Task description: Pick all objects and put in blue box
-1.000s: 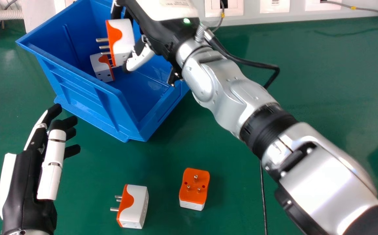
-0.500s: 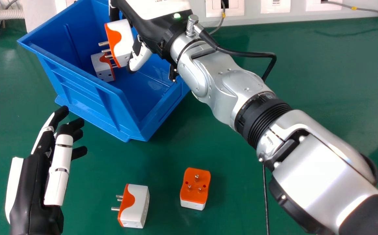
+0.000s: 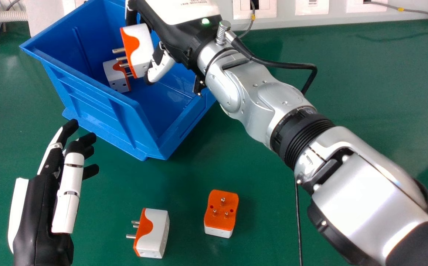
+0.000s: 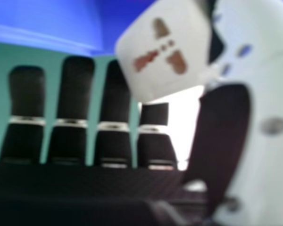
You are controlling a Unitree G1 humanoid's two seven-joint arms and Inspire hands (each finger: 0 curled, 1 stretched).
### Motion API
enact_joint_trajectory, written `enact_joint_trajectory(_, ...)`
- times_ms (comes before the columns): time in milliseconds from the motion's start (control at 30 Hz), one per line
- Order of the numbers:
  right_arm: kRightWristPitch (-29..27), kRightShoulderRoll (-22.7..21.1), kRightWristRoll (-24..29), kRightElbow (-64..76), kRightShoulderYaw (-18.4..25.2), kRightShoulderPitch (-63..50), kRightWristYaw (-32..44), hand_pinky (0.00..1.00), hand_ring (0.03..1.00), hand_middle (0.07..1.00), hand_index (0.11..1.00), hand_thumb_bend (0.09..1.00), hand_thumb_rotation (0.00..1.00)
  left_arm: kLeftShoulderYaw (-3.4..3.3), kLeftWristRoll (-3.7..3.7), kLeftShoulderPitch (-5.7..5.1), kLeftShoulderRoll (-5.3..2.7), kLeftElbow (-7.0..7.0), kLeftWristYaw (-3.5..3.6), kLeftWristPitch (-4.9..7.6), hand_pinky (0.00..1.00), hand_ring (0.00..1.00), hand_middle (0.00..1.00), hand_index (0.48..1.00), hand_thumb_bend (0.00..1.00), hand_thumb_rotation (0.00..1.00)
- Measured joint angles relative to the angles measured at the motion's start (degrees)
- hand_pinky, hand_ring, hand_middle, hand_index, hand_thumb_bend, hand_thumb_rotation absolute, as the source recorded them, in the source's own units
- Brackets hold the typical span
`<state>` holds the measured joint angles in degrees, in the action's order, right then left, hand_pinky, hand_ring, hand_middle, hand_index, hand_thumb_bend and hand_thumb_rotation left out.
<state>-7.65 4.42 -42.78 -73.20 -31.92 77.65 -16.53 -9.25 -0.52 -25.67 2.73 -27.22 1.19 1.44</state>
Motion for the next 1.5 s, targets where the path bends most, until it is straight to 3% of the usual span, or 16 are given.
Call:
enact_joint_trajectory(33,0.68,0.01,-0.15,-0.07,-0.28,-0.15,0.00,0.35,0.463,0.582,0.487,0.491,0.00,0.00,0.02,0.07,0.00,0.10,0.00,0.01,0.79,0.87,0.85,0.910,0.30,0.92)
enact_joint_trajectory(100,1.52,-0.08,-0.39,-0.12,-0.78,-0.46,-0.07,0.50,0.626,0.701,0.612,0.584,0.02,0.00,0.13,0.19,0.01,0.31,-0.03,0.01,0.79,0.87,0.85,0.911,0.30,0.92)
enact_joint_trajectory(133,1.89,-0.11,-0.52,-0.12,-0.99,-0.55,-0.10,0.50,0.626,0.701,0.612,0.584,0.02,0.00,0.17,0.27,0.02,0.37,-0.04,0.01,0.79,0.87,0.85,0.911,0.30,0.92)
enact_joint_trajectory(167,2.02,-0.20,-0.64,-0.12,-1.14,-0.67,-0.24,0.57,0.691,0.750,0.663,0.626,0.03,0.00,0.41,0.33,0.02,0.38,-0.06,0.01,0.79,0.87,0.85,0.911,0.30,0.92)
enact_joint_trajectory(267,2.05,-0.27,-0.70,-0.12,-1.50,-0.75,-0.62,0.63,0.750,0.797,0.710,0.659,0.04,0.01,0.63,0.61,0.02,0.43,-0.14,0.01,0.79,0.87,0.85,0.912,0.30,0.92)
enact_joint_trajectory(400,2.09,-0.27,-0.66,-0.12,-1.58,-0.75,-0.61,0.80,0.893,0.917,0.825,0.736,0.06,0.02,0.96,1.02,0.02,0.75,-0.23,0.00,0.79,0.87,0.86,0.912,0.30,0.93)
enact_joint_trajectory(567,2.45,-0.27,-0.48,-0.12,-1.57,-0.75,-0.61,0.89,0.972,0.979,0.887,0.777,0.09,0.11,1.72,1.11,0.02,0.79,-0.33,-0.02,0.78,0.87,0.86,0.912,0.30,0.93)
enact_joint_trajectory(933,2.48,-0.35,-0.17,-0.04,-1.45,-0.81,-0.63,0.95,0.997,0.998,0.938,0.802,0.10,0.64,2.63,1.10,0.01,0.79,-0.52,-0.13,0.78,0.87,0.85,0.912,0.31,0.93)
enact_joint_trajectory(1267,1.86,-1.04,0.19,0.60,-0.33,-1.27,-0.73,0.97,1.000,1.000,0.964,0.830,0.11,1.07,2.71,1.16,-0.01,0.79,-0.75,-0.54,0.78,0.87,0.85,0.911,0.31,0.92)
enact_joint_trajectory(1500,0.44,-2.22,3.27,3.81,2.81,-3.60,-0.95,0.97,1.000,1.000,0.972,0.830,0.10,1.46,3.08,1.77,-0.09,0.79,-1.70,-1.05,0.77,0.86,0.85,0.909,0.29,0.93)
